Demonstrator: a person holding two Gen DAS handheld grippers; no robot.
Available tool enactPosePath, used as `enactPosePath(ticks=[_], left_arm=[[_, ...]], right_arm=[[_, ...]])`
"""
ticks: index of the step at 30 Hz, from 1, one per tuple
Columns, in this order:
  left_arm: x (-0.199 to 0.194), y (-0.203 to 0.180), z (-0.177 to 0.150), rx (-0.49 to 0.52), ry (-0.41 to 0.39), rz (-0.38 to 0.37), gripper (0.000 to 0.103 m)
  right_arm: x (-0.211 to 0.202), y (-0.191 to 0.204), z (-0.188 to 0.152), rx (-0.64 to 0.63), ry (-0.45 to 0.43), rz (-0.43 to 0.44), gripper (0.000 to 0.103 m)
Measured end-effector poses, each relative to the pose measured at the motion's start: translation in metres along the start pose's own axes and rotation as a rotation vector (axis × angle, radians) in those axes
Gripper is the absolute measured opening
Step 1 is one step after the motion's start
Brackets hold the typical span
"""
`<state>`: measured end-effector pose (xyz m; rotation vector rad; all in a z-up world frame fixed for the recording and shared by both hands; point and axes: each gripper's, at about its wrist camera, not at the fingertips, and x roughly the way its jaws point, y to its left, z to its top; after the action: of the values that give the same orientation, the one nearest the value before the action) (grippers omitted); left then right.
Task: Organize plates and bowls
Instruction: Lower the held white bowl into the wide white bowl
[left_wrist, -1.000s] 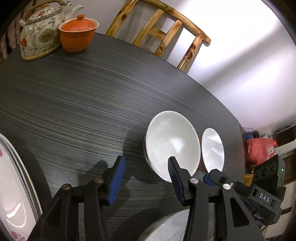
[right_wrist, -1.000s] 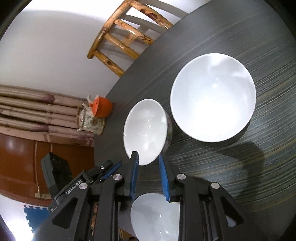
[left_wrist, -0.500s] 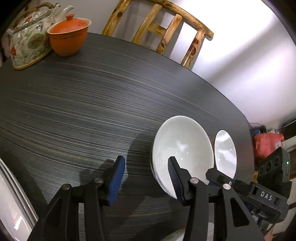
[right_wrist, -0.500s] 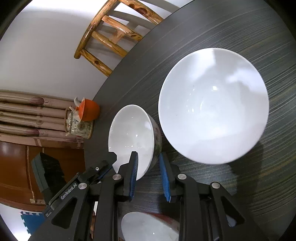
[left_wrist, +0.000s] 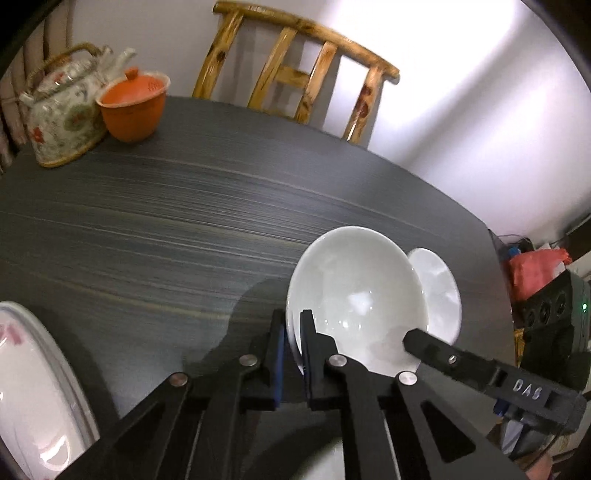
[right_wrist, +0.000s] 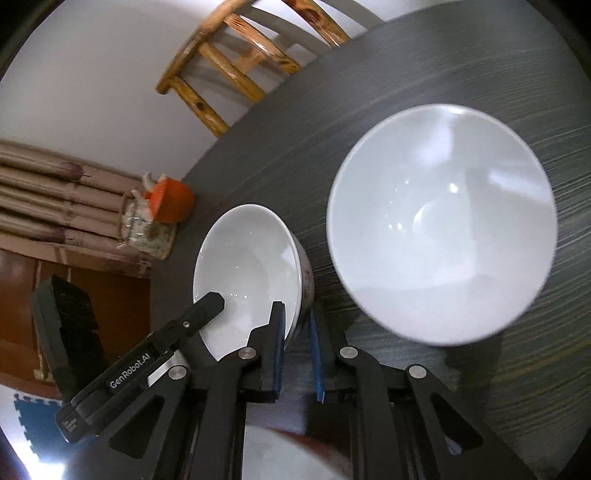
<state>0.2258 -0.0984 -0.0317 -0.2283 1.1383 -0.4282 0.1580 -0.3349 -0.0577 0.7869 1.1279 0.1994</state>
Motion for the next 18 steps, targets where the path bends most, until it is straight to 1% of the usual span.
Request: enactPosePath(ticks=[5, 9, 12, 16, 18], left_arm=[[-0.039, -0.012, -0.025, 0.007, -0.033, -0.04, 0.008], [-0.06, -0.022, -0.053, 0.031, -0.033, -0.047, 0.008], [-0.061, -0.028, -0.075, 0.052, -0.01, -0.036, 0.009], [-0.056, -0.029, -0.107, 0.074, 0.026, -0.008, 0.009], [-0.051, -0.028, -0.116, 0.073, 0.042, 0.002, 0.009]], right_arm=[[-0.041, 0.018, -0.02, -0.072, -0.035, 0.048, 0.012], [-0.07, 0.02, -0.051, -0.095, -0.033, 0.077, 0.012], [-0.083, 0.016, -0.08, -0.113, -0.012, 0.074, 0.012], [-0.085, 0.006, -0.108, -0.11, 0.021, 0.052, 0.012], [-0.082, -0.001, -0.117, -0.101, 0.034, 0.042, 0.012]])
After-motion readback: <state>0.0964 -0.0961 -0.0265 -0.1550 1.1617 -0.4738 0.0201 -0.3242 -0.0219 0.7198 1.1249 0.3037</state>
